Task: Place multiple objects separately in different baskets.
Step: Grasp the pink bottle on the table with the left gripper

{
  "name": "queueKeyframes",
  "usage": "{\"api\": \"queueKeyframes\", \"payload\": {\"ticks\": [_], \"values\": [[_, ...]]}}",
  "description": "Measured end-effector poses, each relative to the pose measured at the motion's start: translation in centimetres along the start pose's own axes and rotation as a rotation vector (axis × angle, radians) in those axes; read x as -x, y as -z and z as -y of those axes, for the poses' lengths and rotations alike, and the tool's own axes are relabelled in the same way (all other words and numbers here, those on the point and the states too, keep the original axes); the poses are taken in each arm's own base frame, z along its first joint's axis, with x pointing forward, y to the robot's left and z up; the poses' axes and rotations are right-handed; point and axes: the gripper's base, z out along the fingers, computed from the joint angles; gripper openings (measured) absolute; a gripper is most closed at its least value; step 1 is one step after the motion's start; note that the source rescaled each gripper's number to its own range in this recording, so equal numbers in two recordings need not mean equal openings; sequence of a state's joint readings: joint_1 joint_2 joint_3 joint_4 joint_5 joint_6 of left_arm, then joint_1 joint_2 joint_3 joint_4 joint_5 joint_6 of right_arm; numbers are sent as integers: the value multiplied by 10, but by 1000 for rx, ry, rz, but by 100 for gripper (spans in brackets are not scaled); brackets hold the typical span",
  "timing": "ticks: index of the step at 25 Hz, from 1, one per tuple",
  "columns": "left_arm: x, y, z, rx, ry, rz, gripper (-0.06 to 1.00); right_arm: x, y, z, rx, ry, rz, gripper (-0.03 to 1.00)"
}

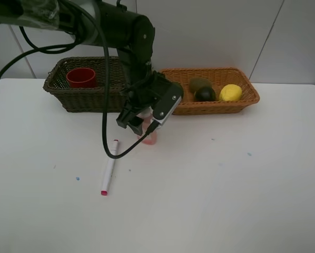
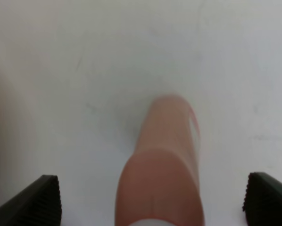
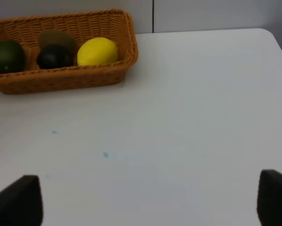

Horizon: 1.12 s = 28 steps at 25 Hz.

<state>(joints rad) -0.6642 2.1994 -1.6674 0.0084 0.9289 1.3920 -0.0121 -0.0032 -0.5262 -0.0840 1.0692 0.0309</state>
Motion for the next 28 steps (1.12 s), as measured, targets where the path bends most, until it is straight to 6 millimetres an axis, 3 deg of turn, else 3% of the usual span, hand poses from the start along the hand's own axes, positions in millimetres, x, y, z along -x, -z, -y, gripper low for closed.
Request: {"api": "queueKeyframes", "payload": {"ticks": [9, 15, 18, 28], "values": [[0, -10, 1, -21, 0, -4, 96, 0, 0, 0, 0, 0, 0, 99], [0, -10, 2, -30, 0, -5, 68, 0, 0, 0, 0, 0, 0, 99], [-1, -10, 3, -45, 9, -14, 41, 0, 0, 0, 0, 0, 0, 99], [-3, -10, 4, -55, 28, -34, 41, 0, 0, 0, 0, 0, 0, 99]]}}
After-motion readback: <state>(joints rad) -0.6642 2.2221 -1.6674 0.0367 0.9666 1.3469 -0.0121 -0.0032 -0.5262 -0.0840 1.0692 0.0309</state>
